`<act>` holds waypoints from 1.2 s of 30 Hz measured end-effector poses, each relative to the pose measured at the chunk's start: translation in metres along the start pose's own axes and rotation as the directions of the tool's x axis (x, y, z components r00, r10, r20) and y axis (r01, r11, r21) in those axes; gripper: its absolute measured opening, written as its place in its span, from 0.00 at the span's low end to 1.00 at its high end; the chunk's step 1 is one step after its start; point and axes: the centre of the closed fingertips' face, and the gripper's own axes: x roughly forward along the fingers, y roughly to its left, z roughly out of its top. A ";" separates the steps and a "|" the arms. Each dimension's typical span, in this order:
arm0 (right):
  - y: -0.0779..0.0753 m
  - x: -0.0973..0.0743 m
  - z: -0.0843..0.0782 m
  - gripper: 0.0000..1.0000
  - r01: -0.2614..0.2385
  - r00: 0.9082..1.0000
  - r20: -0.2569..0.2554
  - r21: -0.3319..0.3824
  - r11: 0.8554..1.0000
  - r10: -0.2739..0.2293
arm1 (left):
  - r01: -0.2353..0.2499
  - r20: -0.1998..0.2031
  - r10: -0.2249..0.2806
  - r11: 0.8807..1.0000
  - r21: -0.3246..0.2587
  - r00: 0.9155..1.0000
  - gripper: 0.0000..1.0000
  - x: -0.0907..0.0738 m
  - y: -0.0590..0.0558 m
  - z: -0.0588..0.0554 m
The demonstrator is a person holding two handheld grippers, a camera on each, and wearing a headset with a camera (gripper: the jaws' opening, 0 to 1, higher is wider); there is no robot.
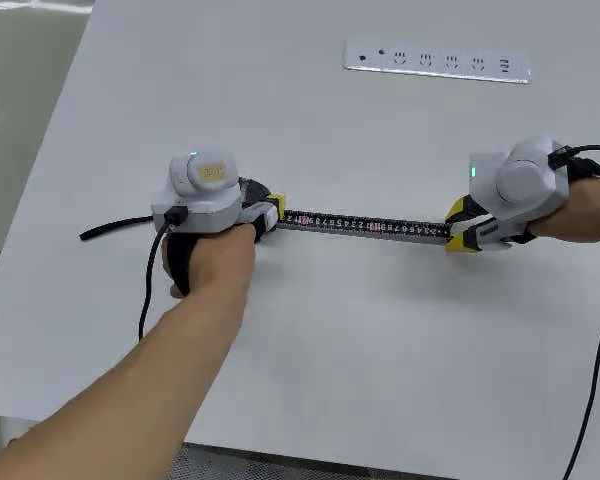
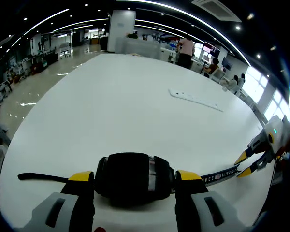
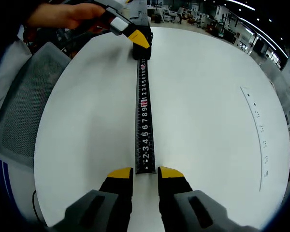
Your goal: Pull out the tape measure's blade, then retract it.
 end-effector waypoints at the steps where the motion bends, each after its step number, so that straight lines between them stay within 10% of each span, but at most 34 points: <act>1: 0.000 0.000 0.000 0.20 -0.001 1.000 0.000 -0.002 1.000 0.001 | 0.001 0.000 -0.001 1.000 -0.001 1.000 0.65 0.000 0.000 0.000; 36: -0.002 0.001 -0.003 0.14 0.012 1.000 -0.001 -0.048 0.999 -0.012 | 0.015 0.018 -0.016 1.000 0.025 1.000 0.62 0.000 -0.002 0.000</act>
